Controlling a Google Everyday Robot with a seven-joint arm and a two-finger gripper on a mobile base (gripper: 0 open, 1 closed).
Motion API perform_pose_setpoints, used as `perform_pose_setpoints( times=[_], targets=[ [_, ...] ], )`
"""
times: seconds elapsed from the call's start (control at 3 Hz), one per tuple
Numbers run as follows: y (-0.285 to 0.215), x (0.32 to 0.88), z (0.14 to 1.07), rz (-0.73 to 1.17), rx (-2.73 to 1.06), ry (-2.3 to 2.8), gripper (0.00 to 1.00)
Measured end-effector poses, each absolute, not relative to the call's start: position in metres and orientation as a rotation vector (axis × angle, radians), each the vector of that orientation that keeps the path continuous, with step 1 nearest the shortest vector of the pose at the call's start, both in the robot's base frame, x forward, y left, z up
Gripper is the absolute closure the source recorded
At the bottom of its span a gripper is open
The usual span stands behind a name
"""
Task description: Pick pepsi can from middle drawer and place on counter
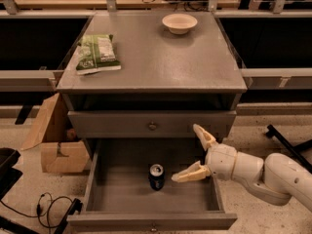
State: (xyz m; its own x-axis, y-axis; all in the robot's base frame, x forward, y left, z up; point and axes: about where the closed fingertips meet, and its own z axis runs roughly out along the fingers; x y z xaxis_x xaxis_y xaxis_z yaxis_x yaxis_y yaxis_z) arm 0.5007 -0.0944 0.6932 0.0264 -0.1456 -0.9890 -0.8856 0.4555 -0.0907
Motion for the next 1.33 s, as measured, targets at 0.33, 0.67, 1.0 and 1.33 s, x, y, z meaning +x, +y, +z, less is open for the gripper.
perform_pose_setpoints(
  times=[0.33, 0.67, 1.0, 1.33],
  targets=[
    [-0.090, 0.504, 0.690, 0.728, -1.002, 1.472, 0.00],
    [-0.069, 0.511, 0.647, 0.747, -1.053, 1.516, 0.00],
    [-0.048, 0.531, 0.601, 0.761, -1.084, 1.521, 0.00],
    [-0.035, 0.549, 0.563, 0.775, -1.118, 1.509, 0.00]
  ],
)
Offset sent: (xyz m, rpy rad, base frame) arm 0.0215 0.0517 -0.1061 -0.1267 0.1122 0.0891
